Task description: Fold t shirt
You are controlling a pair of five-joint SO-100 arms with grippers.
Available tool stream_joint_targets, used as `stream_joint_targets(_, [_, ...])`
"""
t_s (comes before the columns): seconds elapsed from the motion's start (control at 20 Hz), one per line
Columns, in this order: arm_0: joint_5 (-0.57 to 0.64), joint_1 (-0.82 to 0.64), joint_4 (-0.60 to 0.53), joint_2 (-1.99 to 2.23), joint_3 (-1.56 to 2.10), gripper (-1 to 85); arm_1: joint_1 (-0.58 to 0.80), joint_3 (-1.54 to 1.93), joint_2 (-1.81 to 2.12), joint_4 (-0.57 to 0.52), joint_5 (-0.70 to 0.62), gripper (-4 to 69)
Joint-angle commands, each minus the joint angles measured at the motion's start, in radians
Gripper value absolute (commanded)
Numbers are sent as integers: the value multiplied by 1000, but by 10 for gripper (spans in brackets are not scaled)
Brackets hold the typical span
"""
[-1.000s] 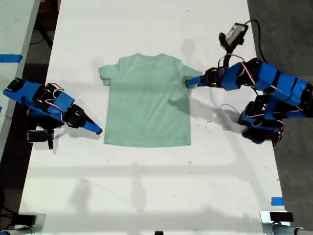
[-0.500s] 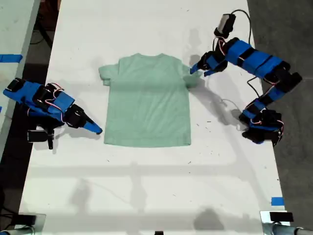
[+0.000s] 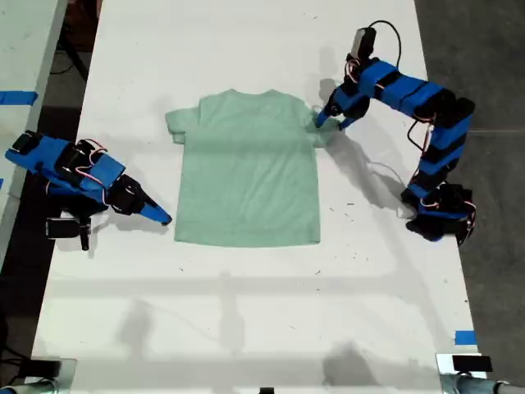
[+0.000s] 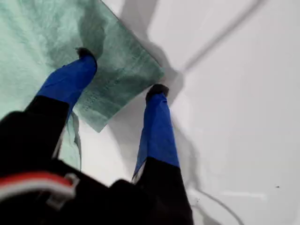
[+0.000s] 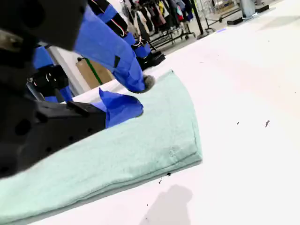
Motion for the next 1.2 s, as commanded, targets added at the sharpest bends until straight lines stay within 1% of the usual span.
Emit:
stream_joint_targets(0.0, [6, -9, -11, 8, 43, 37, 14, -72, 5, 14, 8, 242])
stream_joint_targets(0.05, [6, -9, -11, 8, 43, 37, 9, -72, -5, 12, 6, 188])
stream_joint_targets(0.15, [6, -9, -11, 8, 43, 37, 5, -72, -18, 17, 8, 15])
stream_joint_targets(0.25, [6, -9, -11, 8, 43, 37, 2, -80, -20, 29, -9, 15])
stream_joint_targets(0.45, [6, -9, -11, 8, 43, 37, -2, -178, 40, 117, -9, 15])
stream_joint_targets(0.55, [6, -9, -11, 8, 43, 37, -32, -302, 46, 184, -14, 15])
stream_joint_targets(0.65, [6, -9, -11, 8, 43, 37, -100, -382, 51, 207, -11, 15])
stream_joint_targets(0.75, [6, -9, -11, 8, 43, 37, -196, -377, 61, 167, 17, 15])
stream_joint_targets(0.95, [6, -9, -11, 8, 43, 37, -370, -328, 51, 5, 91, 15])
stream_joint_targets(1.05, [6, -9, -11, 8, 43, 37, -422, -328, 38, -72, 118, 15])
stream_joint_targets(1.15, [6, -9, -11, 8, 43, 37, -456, -345, 32, -126, 132, 15])
